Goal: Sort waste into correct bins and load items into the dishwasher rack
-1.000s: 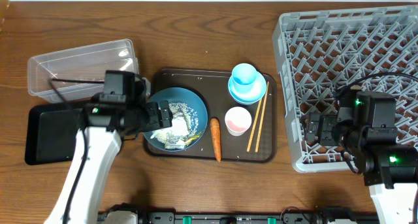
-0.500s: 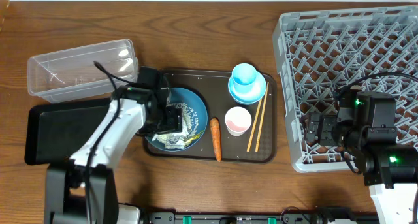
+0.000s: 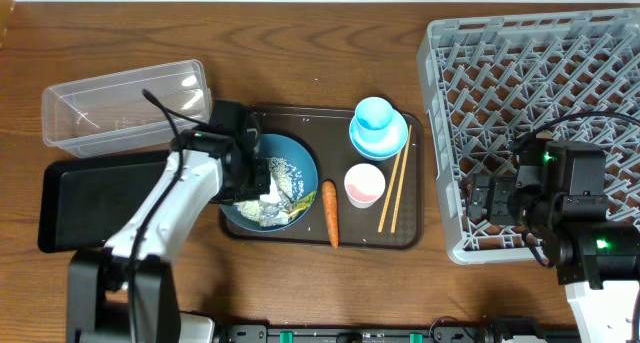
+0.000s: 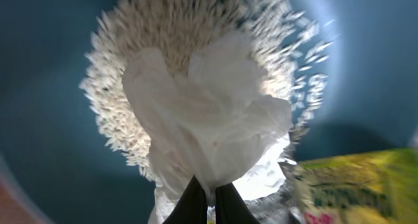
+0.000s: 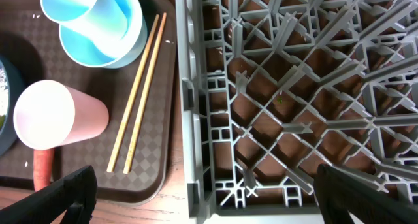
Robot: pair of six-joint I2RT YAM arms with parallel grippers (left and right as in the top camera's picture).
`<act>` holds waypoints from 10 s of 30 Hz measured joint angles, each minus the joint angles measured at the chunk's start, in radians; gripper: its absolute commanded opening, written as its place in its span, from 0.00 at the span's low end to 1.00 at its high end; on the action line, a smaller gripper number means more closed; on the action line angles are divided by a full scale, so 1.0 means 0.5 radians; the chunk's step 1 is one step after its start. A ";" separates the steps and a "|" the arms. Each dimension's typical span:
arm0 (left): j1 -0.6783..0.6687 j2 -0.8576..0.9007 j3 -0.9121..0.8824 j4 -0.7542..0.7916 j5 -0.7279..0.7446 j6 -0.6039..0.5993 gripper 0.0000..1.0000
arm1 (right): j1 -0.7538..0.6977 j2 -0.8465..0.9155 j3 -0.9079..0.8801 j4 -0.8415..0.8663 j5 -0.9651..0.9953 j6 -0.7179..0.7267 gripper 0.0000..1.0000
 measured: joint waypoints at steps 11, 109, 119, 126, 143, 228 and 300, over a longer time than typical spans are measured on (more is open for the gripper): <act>0.190 -0.532 0.117 0.374 -0.391 0.000 0.06 | -0.001 0.000 0.000 -0.002 0.000 0.000 0.99; 0.096 -0.535 0.259 0.538 -0.638 0.501 0.06 | -0.001 0.000 0.002 -0.060 -0.001 0.001 0.99; 0.541 -0.220 0.264 1.047 -0.665 0.507 0.41 | -0.001 0.000 0.002 -0.060 -0.001 0.001 0.99; 0.607 -0.048 0.264 1.162 -0.663 0.466 0.60 | -0.001 0.000 0.002 -0.061 -0.001 0.000 0.99; 0.262 -0.324 0.266 -0.063 0.175 0.259 0.61 | -0.001 0.000 0.002 -0.058 -0.001 0.000 0.99; -1.137 0.286 0.063 0.248 -0.247 -0.691 0.65 | -0.001 0.000 0.002 -0.085 -0.001 0.000 0.99; -0.171 -0.033 0.095 0.707 2.259 -0.752 0.06 | 0.204 0.634 0.003 0.488 -1.998 -1.359 0.99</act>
